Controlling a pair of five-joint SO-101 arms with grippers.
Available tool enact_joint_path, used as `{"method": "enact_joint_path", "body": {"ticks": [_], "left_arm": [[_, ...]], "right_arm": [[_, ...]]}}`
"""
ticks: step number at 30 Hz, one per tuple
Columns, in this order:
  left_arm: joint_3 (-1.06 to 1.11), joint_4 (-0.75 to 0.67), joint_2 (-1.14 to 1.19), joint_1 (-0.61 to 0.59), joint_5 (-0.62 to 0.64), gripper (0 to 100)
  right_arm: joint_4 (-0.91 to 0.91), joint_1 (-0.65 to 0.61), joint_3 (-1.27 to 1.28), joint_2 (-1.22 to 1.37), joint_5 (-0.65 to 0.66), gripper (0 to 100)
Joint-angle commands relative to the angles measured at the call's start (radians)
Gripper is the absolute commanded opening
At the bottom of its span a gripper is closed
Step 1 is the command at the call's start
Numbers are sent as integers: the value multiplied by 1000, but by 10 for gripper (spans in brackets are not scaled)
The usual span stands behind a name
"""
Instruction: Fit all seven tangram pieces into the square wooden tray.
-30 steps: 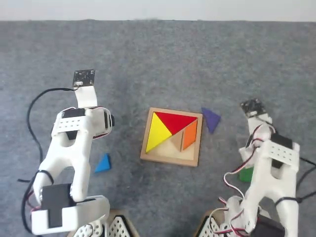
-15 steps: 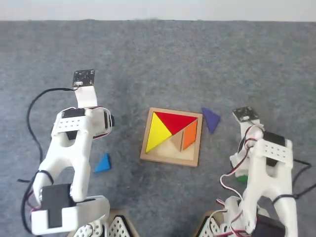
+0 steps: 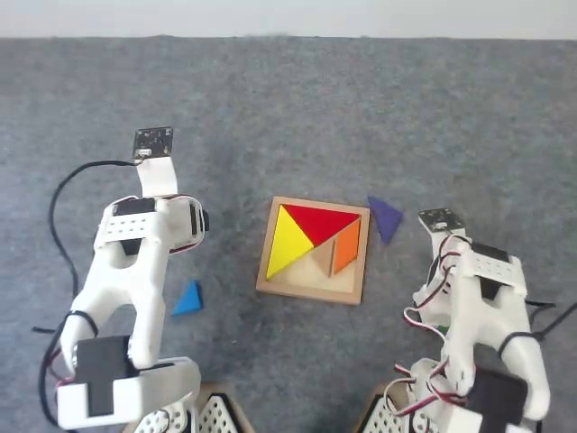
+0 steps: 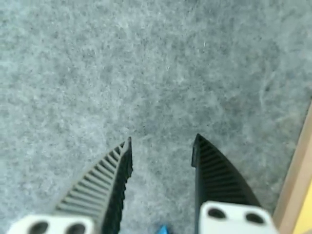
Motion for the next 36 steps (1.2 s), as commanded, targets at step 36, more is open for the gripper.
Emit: {"method": "enact_joint_path", "body": {"ticks": [36], "left_arm": [[-8, -12, -46, -106, -17, 199]], "right_arm": [[15, -886, -664, 257, -229, 100]]}}
